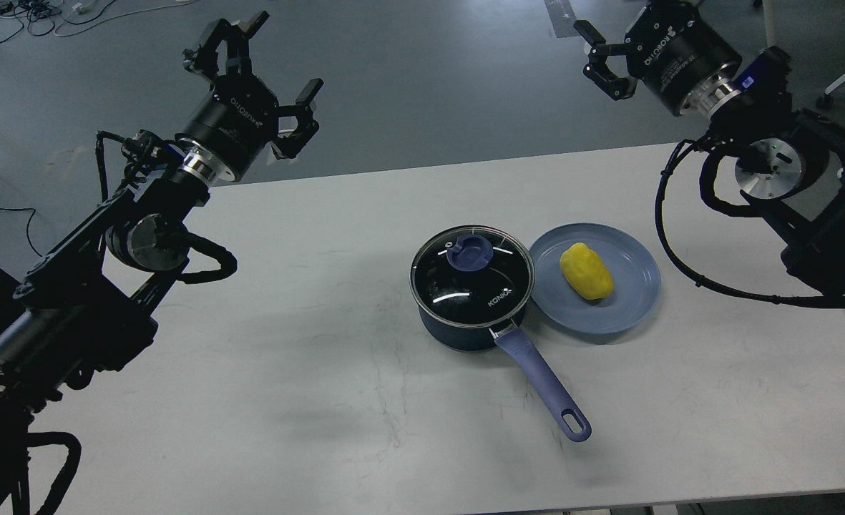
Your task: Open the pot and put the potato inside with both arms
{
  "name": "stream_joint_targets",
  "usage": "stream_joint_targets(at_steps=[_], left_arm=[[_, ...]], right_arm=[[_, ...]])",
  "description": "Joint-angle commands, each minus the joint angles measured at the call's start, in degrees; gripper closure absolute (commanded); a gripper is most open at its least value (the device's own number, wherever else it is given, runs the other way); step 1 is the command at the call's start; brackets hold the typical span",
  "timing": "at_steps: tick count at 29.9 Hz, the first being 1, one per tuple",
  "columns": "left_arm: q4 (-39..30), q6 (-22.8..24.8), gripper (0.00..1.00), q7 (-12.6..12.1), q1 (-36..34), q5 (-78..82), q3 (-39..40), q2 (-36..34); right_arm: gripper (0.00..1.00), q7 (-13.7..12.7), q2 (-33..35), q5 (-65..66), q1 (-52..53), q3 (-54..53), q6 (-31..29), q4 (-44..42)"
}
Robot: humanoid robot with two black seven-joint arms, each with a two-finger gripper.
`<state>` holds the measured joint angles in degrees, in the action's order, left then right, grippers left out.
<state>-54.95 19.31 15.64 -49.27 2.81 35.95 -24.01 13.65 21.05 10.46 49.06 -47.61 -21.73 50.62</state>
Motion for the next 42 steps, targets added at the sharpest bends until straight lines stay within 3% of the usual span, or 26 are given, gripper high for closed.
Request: stream_joint_targets(at_steps=[1, 30, 38, 42], left_arm=[[-1.3, -0.4, 0.02, 0.1, 1.0, 0.0, -0.1, -0.7], [-1.7, -0.1, 0.02, -0.3, 0.4, 0.2, -0.3, -3.1], [-5.6, -1.0, 0.02, -0.4, 0.7, 0.1, -0.4, -5.1], [-5.6, -3.9, 0.02, -0.3, 0.7, 0.1, -0.4, -4.6]], right_arm=[[0.0, -2.4, 0.0, 0.0, 0.4, 0.9, -0.5, -0.5], [0.0, -4.2, -0.3, 0.0, 3.8, 1.4, -0.2, -0.2], [0.0, -4.2, -0.2, 0.0, 3.8, 1.7, 0.0, -0.2], [0.0, -4.2, -0.3, 0.0, 3.8, 1.7, 0.0, -0.2]])
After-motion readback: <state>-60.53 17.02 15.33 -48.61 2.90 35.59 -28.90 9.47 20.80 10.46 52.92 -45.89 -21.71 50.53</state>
